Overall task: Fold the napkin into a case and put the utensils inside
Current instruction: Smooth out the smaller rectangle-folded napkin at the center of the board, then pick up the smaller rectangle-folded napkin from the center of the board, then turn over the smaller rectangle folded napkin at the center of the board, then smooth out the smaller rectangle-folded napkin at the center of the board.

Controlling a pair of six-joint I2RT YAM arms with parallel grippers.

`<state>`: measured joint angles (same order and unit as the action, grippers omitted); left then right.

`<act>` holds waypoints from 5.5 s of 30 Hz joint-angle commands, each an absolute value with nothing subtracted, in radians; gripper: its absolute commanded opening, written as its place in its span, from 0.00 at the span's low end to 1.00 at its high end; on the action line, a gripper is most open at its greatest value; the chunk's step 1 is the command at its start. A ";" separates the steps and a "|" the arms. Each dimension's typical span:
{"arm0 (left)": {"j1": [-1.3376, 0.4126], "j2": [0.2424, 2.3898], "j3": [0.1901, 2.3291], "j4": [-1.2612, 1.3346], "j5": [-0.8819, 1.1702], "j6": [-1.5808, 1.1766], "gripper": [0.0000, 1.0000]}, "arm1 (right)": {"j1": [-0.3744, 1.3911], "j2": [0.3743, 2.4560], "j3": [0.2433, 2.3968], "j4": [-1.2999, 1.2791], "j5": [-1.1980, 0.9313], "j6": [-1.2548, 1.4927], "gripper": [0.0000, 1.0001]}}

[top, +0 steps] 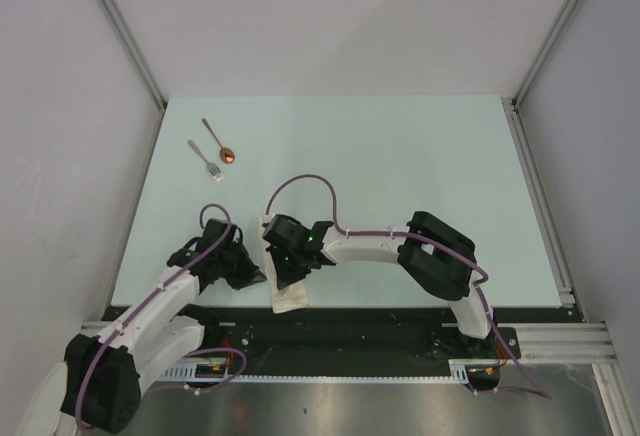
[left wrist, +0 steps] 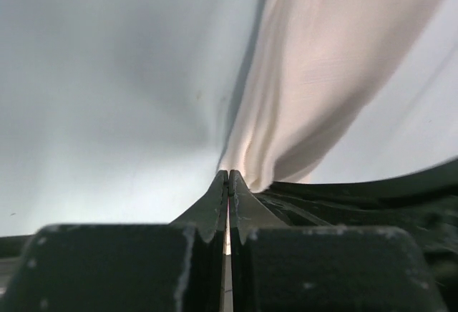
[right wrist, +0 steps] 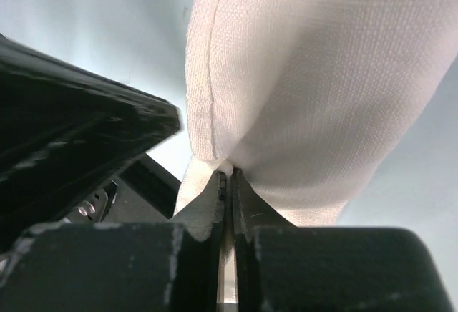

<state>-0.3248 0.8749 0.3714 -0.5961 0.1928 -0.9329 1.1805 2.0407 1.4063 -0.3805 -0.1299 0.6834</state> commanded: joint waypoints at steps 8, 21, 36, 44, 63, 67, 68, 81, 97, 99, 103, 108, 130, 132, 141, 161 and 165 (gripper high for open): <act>-0.284 0.842 0.675 -0.793 -0.097 -0.818 0.00 | 1.187 2.043 1.431 -0.393 -0.143 0.687 0.27; -0.062 0.952 1.014 -0.825 -0.143 -0.629 0.00 | 1.273 2.152 1.610 -0.627 0.036 0.698 0.63; -0.008 0.934 1.040 -0.804 -0.035 -0.646 0.00 | 1.359 2.348 1.793 -0.873 0.274 0.706 0.33; -0.008 0.927 0.994 -0.775 0.018 -0.653 0.00 | 1.351 2.372 1.824 -0.884 0.299 0.696 0.13; -0.009 0.956 0.753 -0.586 0.277 -0.568 0.00 | 0.988 1.681 0.970 0.128 -0.348 0.788 0.00; -0.096 0.965 0.709 -0.548 0.244 -0.586 0.00 | 0.895 1.644 0.826 0.326 -0.500 0.857 0.00; -0.121 0.971 0.692 -0.540 0.236 -0.592 0.00 | 0.876 1.641 0.801 0.365 -0.521 0.883 0.00; -0.402 1.256 0.655 -0.362 0.183 -0.770 0.00 | 0.677 1.696 0.534 0.853 -0.753 1.031 0.00; -0.469 1.635 1.022 -0.402 0.150 -0.738 0.00 | 0.479 1.786 0.472 0.895 -0.893 1.008 0.20; -0.482 1.669 1.058 -0.405 0.153 -0.742 0.00 | 0.453 1.778 0.486 0.789 -0.894 0.945 0.25; -0.502 1.739 1.144 -0.413 0.163 -0.752 0.00 | 0.411 1.723 0.528 0.574 -0.865 0.821 0.41; -0.520 1.819 1.230 -0.434 0.158 -0.762 0.00 | 0.364 1.596 0.679 0.045 -0.698 0.574 0.56; -0.522 2.017 1.390 -0.443 0.256 -0.670 0.00 | 0.726 1.459 0.743 -0.124 -0.316 0.624 0.30; -0.522 2.043 1.396 -0.439 0.253 -0.667 0.00 | 0.706 1.488 0.706 -0.118 -0.301 0.611 0.24; -0.520 1.991 1.499 -0.511 0.270 -0.562 0.10 | 0.684 1.476 0.705 -0.138 -0.284 0.574 0.22; -0.367 1.986 1.400 -0.451 0.485 -0.577 0.02 | 0.696 1.601 0.879 0.061 -0.508 0.658 0.25; -0.361 2.042 1.427 -0.454 0.437 -0.575 0.02 | 0.675 1.716 0.931 0.153 -0.575 0.653 0.22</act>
<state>-0.3626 2.0003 1.3804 -0.4782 0.4419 -0.5674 0.6971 1.6321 0.8543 -0.0036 -0.4770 0.6411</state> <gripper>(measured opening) 0.025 0.234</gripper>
